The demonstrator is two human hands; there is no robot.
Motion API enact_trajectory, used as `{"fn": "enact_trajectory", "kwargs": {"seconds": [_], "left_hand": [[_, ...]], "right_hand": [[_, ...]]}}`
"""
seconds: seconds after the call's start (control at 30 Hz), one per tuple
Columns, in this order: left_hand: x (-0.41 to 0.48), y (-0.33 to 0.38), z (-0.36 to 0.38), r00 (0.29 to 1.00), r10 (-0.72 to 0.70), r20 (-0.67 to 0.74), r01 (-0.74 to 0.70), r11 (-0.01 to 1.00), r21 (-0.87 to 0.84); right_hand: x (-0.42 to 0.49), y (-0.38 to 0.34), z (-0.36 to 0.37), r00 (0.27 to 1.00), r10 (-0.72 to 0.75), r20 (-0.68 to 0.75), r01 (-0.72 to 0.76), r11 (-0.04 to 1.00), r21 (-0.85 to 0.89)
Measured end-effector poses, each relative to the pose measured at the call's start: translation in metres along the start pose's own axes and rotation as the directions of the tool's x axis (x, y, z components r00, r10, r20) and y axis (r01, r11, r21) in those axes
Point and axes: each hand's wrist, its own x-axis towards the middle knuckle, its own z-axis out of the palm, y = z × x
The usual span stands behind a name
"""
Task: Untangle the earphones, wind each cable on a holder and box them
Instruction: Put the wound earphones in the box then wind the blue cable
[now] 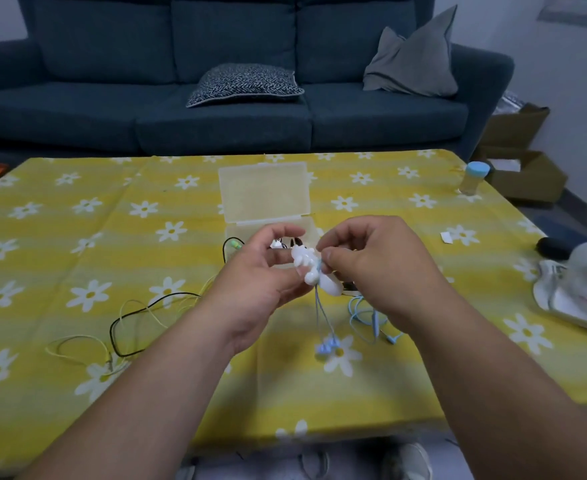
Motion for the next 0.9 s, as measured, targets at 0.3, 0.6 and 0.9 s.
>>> {"fn": "enact_trajectory", "kwargs": {"seconds": [0.3,0.6,0.9], "left_hand": [[0.003,-0.011,0.003,0.988,0.091,-0.122,-0.073,0.987,0.143],[0.018,-0.011,-0.013,0.997,0.07,-0.023,-0.06,0.956,0.288],[0.023,-0.009,-0.015,0.988,0.144,-0.05,-0.12,0.939,0.321]], "right_hand": [[0.007,-0.001,0.011,0.992,0.097,-0.075,-0.091,0.992,0.088],[0.017,-0.004,0.012,0.993,0.108,-0.044,-0.104,0.991,0.083],[0.022,-0.006,0.013,0.987,0.158,-0.025,-0.153,0.979,0.136]]}}
